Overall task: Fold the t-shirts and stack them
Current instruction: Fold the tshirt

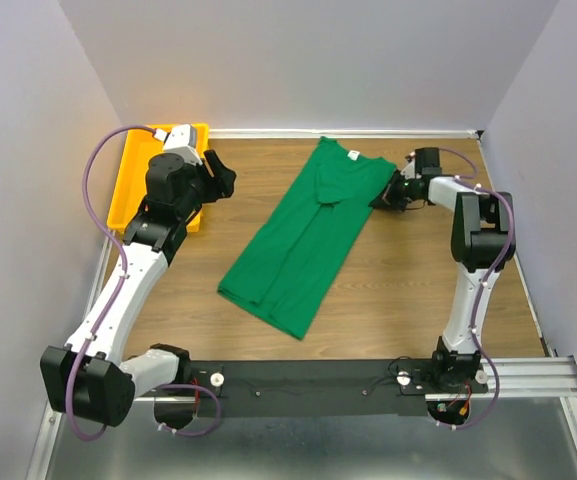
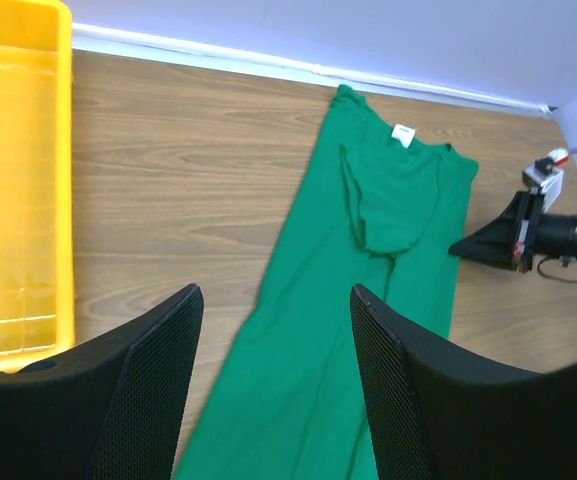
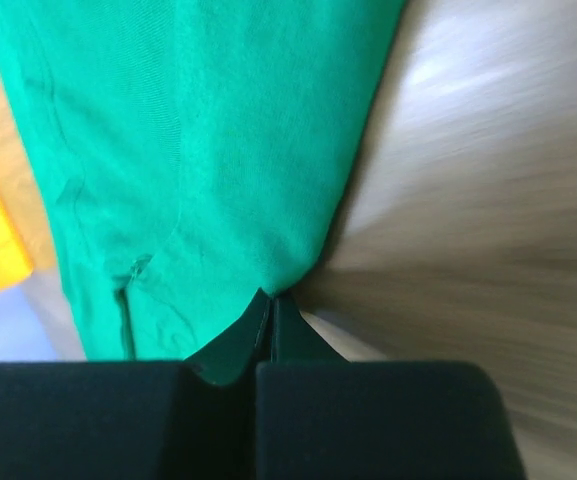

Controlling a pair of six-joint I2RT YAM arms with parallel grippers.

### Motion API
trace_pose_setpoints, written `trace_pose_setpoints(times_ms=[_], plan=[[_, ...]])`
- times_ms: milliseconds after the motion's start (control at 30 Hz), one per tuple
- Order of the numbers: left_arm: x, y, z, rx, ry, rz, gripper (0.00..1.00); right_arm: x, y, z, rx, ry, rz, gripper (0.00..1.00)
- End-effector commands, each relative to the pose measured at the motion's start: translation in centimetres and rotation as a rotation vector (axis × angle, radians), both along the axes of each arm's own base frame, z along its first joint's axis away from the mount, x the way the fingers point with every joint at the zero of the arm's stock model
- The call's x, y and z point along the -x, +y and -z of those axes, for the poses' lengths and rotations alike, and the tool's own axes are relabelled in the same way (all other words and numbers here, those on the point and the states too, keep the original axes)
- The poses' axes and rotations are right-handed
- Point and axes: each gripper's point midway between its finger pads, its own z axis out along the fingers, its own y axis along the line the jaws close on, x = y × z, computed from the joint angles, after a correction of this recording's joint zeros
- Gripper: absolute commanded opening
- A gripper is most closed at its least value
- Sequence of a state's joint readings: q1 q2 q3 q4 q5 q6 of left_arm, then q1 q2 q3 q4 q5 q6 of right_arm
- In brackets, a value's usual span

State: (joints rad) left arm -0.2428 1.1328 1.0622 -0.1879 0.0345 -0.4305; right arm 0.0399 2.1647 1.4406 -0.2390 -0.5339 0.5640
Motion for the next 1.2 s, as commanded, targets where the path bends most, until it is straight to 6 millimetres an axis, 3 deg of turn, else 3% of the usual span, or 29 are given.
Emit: trace_pose_setpoints(times_ms=[0, 67, 100, 133, 167, 233, 267, 367, 400, 433, 500, 533, 567, 600, 667, 700, 733, 767, 800, 833, 900, 967, 1033, 1167], plan=[[-0.5, -1.5, 0.7, 0.008, 0.000, 0.089, 0.68, -2.8, -8.9, 1.6, 0.215, -0.027, 0.102, 0.01], [-0.7, -2.6, 1.8, 0.023, 0.021, 0.144, 0.68, -4.0, -11.0, 1.6, 0.261, -0.061, 0.084, 0.02], [-0.8, -3.0, 2.1, 0.029, 0.020, 0.166, 0.68, -5.2, -13.0, 0.6, 0.310, -0.122, 0.048, 0.04], [-0.8, -3.8, 2.9, 0.033, 0.038, 0.208, 0.68, -5.5, -13.6, 0.2, 0.321, -0.154, 0.008, 0.20], [-0.8, -4.1, 3.2, 0.027, 0.041, 0.221, 0.68, -5.5, -13.8, -0.4, 0.323, -0.181, -0.039, 0.30], [-0.5, -5.6, 3.7, -0.003, 0.046, 0.267, 0.68, -4.3, -14.5, -1.4, 0.365, -0.225, -0.167, 0.50], [-0.5, -5.8, 4.1, -0.022, 0.055, 0.267, 0.68, -3.9, -14.8, -3.5, 0.402, -0.276, -0.203, 0.62], [0.4, -7.6, 6.3, -0.069, 0.113, 0.319, 0.68, -0.3, -14.9, -4.0, 0.492, -0.316, -0.339, 0.78], [1.3, -8.4, 7.7, -0.085, 0.157, 0.342, 0.68, 0.7, -14.7, -6.6, 0.531, -0.385, -0.396, 0.78], [1.7, -8.8, 8.7, -0.102, 0.186, 0.348, 0.68, 2.6, -14.1, -6.1, 0.517, -0.376, -0.446, 0.82], [2.5, -9.0, 10.9, -0.128, 0.259, 0.348, 0.68, 4.8, -12.1, -7.6, 0.528, -0.464, -0.595, 0.84], [3.5, -9.0, 12.6, -0.133, 0.327, 0.346, 0.67, 6.1, -11.0, -10.2, 0.565, -0.546, -0.647, 0.91], [3.9, -8.8, 13.5, -0.133, 0.360, 0.333, 0.67, 7.3, -9.7, -11.2, 0.587, -0.610, -0.716, 1.00], [4.9, -8.5, 15.0, -0.112, 0.426, 0.310, 0.67, 9.7, -7.0, -12.7, 0.648, -0.773, -0.848, 1.00], [6.0, -8.3, 16.1, -0.077, 0.485, 0.281, 0.67, 12.5, -3.9, -13.8, 0.661, -0.965, -0.965, 1.00], [6.6, -8.2, 16.6, -0.058, 0.511, 0.273, 0.67, 14.9, -1.5, -14.5, 0.563, -1.104, -1.019, 1.00], [7.7, -7.7, 18.2, -0.052, 0.564, 0.251, 0.67, 16.9, -0.5, -12.8, 0.492, -1.120, -0.999, 1.00], [7.9, -6.7, 18.7, -0.015, 0.608, 0.137, 0.67, 18.7, 0.7, -13.3, 0.431, -1.140, -1.013, 0.99], [9.2, -6.1, 20.2, -0.018, 0.664, 0.111, 0.68, 20.9, 3.6, -12.7, 0.385, -1.154, -1.145, 0.94], [9.6, -6.0, 20.6, -0.006, 0.678, 0.108, 0.68, 23.8, 4.7, -10.7, 0.346, -1.056, -1.254, 0.88], [10.3, -6.0, 21.0, 0.026, 0.694, 0.094, 0.68, 27.1, 8.0, -7.9, 0.436, -1.021, -1.395, 0.86], [11.0, -6.8, 21.1, 0.073, 0.710, 0.125, 0.67, 28.3, 9.3, -7.8, 0.499, -1.058, -1.390, 0.86], [11.9, -7.7, 21.4, 0.113, 0.754, 0.162, 0.66, 28.2, 9.8, -7.1, 0.575, -1.076, -1.374, 0.85], [13.8, -8.3, 23.0, 0.194, 0.851, 0.117, 0.64, 28.4, 9.8, -5.4, 0.688, -1.056, -1.406, 0.85]])
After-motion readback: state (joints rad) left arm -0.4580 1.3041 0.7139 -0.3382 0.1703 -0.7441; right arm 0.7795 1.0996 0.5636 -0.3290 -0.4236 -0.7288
